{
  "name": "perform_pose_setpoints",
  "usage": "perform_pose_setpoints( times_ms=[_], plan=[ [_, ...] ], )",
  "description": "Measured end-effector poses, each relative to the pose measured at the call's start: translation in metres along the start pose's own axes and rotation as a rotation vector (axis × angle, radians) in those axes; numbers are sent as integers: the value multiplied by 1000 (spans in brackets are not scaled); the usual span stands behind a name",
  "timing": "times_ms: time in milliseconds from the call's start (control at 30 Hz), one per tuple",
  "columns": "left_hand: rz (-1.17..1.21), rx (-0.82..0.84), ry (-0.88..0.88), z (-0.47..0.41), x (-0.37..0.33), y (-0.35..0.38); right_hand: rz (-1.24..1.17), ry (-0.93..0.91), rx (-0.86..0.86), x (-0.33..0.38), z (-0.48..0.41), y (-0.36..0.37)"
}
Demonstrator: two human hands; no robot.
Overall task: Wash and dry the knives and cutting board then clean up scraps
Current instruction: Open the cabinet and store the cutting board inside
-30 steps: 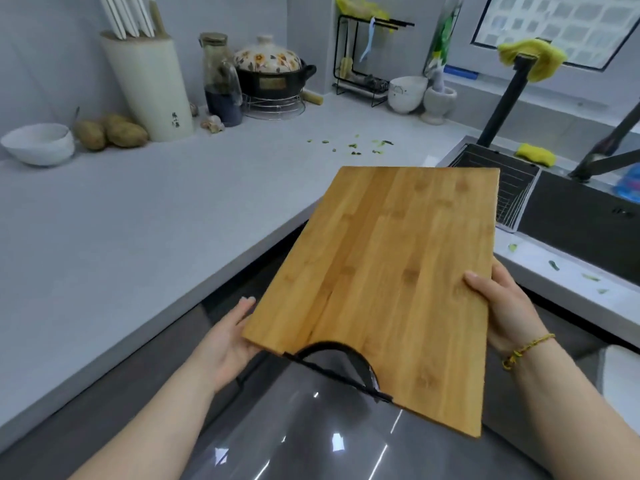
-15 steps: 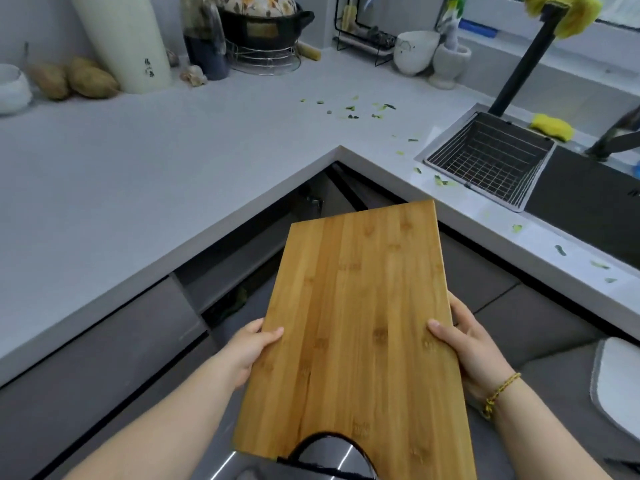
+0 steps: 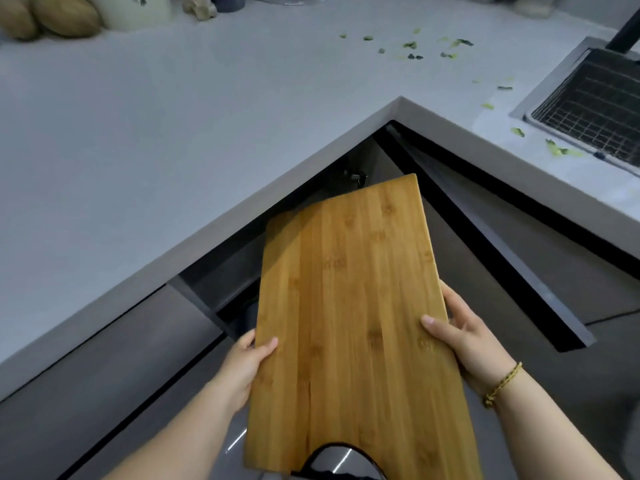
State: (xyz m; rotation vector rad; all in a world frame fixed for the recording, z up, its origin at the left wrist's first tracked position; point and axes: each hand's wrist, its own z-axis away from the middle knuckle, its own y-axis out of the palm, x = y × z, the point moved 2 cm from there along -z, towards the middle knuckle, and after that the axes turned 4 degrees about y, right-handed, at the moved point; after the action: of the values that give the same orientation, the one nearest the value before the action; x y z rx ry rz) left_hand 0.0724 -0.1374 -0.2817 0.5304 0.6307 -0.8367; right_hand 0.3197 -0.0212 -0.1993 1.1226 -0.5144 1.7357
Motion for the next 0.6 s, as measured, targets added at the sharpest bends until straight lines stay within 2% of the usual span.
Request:
perform_pose_setpoints(
  times_ms=[267,600],
  plan=[
    [113,-146,-52,-70,27,-27,175,48,-15,-31,-106,9],
    [307,-215,-41,-127,39,-20,185,73,68,-41,-207,-9]
  ],
)
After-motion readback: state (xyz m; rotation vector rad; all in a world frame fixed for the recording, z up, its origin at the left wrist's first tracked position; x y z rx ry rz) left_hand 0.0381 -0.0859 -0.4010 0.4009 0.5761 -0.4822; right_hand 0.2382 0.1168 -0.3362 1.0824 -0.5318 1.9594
